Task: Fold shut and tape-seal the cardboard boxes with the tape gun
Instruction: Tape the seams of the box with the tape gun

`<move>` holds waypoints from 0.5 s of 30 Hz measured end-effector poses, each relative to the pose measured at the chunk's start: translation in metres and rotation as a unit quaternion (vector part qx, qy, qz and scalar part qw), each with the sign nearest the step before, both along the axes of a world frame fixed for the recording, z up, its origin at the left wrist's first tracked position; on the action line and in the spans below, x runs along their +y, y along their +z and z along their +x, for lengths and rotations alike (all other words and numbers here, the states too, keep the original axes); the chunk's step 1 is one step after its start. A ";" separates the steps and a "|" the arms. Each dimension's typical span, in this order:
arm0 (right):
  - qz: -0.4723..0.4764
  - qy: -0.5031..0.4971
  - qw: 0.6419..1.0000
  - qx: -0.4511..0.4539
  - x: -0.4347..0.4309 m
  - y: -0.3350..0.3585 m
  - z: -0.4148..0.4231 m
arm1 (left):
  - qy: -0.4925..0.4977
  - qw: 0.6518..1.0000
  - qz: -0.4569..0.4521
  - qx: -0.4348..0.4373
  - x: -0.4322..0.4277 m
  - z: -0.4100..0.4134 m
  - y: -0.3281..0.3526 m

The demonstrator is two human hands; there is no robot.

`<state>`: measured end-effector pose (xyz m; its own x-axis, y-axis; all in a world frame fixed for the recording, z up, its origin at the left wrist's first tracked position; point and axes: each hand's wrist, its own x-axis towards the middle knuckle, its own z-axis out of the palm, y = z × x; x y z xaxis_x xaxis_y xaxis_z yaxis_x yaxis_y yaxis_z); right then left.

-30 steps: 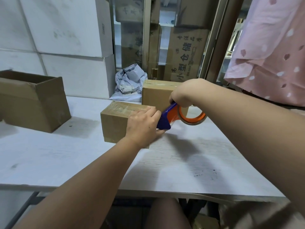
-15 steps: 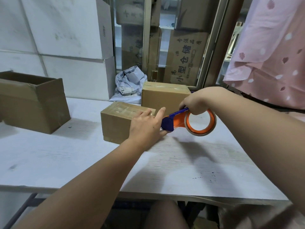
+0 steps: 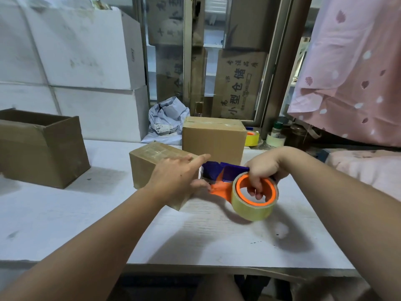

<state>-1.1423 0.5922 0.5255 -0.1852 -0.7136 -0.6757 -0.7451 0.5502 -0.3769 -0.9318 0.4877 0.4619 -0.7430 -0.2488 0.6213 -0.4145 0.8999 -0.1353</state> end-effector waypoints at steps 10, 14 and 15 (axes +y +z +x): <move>-0.001 -0.042 0.992 -0.117 0.007 -0.024 -0.005 | 0.000 0.985 0.170 -0.027 0.009 0.019 0.020; -0.018 -0.071 0.984 -0.164 0.013 -0.026 -0.004 | -0.034 0.919 0.393 0.003 0.003 0.021 0.039; -0.021 -0.082 0.980 -0.180 0.015 -0.027 -0.003 | -0.058 0.896 0.439 0.022 0.000 0.023 0.040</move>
